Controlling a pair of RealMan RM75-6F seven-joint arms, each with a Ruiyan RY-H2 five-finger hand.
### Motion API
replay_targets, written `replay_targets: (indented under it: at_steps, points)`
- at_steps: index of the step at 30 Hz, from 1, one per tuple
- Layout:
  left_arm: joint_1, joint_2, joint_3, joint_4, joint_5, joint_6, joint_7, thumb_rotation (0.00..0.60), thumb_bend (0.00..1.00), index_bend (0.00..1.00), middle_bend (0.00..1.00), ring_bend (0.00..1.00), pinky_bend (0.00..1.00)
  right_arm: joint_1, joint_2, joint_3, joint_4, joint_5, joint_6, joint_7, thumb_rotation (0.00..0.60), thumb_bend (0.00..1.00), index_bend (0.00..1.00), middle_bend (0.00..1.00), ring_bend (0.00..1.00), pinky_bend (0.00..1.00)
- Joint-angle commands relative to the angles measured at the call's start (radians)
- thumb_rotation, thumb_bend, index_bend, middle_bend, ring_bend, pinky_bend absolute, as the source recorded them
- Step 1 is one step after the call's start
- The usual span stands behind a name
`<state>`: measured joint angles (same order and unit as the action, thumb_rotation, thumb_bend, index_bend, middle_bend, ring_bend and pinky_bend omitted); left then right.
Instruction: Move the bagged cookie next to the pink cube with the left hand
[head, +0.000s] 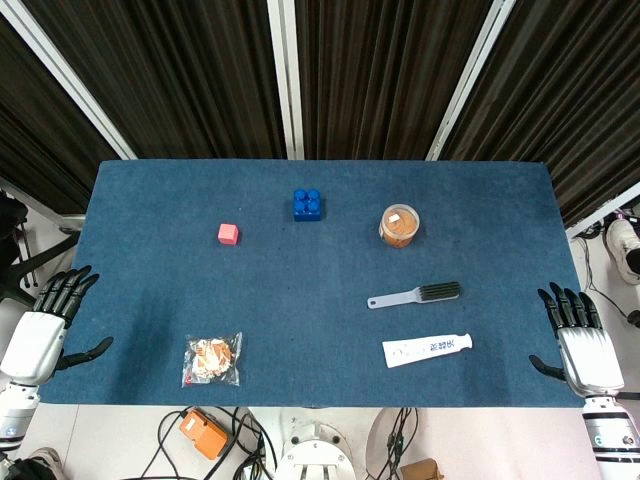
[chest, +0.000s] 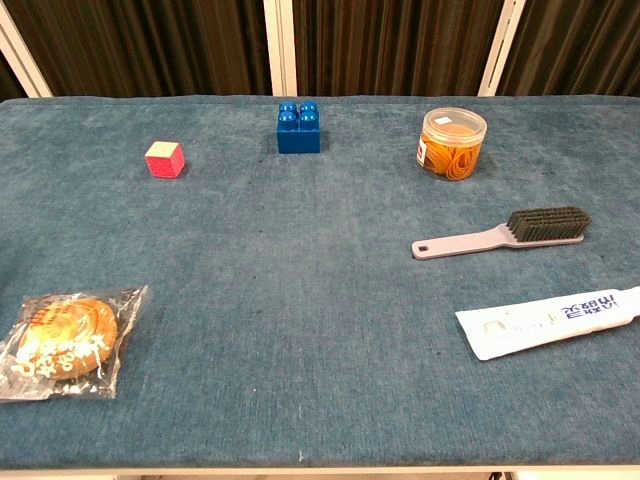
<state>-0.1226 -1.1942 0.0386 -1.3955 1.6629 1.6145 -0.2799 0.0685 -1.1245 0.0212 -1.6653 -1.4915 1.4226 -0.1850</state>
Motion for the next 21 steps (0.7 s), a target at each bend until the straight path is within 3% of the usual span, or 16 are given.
replay_targets:
  at_steps: [1, 6, 11, 14, 21]
  points:
    - [-0.002, 0.003, 0.004, -0.003, 0.002, -0.011, 0.005, 0.6, 0.14, 0.06, 0.01, 0.0, 0.01, 0.0, 0.0, -0.001, -0.001, 0.0, -0.001, -0.002, 0.6, 0.27, 0.0, 0.0, 0.0, 0.0]
    - [-0.02, 0.005, 0.025, -0.009, 0.031, -0.055, 0.006, 0.6, 0.14, 0.06, 0.01, 0.0, 0.01, -0.003, -0.003, -0.003, -0.002, 0.0, 0.004, -0.008, 0.6, 0.27, 0.0, 0.0, 0.0, 0.0]
    - [-0.078, -0.009, 0.081, -0.03, 0.105, -0.148, -0.121, 0.6, 0.14, 0.06, 0.03, 0.0, 0.03, -0.002, -0.007, -0.001, -0.004, 0.007, 0.001, -0.017, 0.6, 0.27, 0.0, 0.0, 0.0, 0.0]
    - [-0.109, -0.03, 0.094, -0.051, 0.132, -0.191, -0.131, 0.6, 0.14, 0.06, 0.03, 0.0, 0.04, 0.003, -0.009, 0.002, -0.005, 0.014, -0.008, -0.025, 0.6, 0.27, 0.0, 0.0, 0.0, 0.0]
    - [-0.184, -0.087, 0.106, -0.125, 0.112, -0.345, -0.158, 0.6, 0.13, 0.06, 0.03, 0.0, 0.04, 0.003, -0.006, 0.003, -0.005, 0.016, -0.007, -0.019, 0.6, 0.27, 0.0, 0.0, 0.0, 0.0]
